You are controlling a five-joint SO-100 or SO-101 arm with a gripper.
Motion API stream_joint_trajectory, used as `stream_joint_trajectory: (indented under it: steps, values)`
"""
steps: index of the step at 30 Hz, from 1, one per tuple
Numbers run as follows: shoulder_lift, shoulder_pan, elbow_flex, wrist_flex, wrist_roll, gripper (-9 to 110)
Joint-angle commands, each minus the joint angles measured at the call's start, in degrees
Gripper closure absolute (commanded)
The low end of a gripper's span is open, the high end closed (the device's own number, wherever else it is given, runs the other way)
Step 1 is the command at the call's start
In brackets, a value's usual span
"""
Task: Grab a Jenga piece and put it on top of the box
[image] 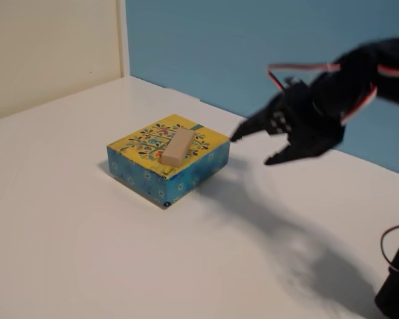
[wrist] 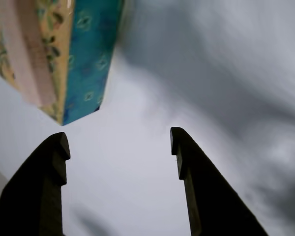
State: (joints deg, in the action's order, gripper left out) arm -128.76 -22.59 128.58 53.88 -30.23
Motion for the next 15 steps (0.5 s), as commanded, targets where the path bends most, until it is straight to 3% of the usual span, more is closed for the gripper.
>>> stream_joint_trajectory:
  steps: [1,6,12,15]
  values:
    - [-7.82,-1.05,8.44,-6.24,0.09,78]
    - [-28.92,0.09,25.4,-7.82,0.35,78]
    - [-55.2,2.11,37.53,1.58,2.2,80]
    - [-56.16,1.67,39.99,2.02,2.37,80]
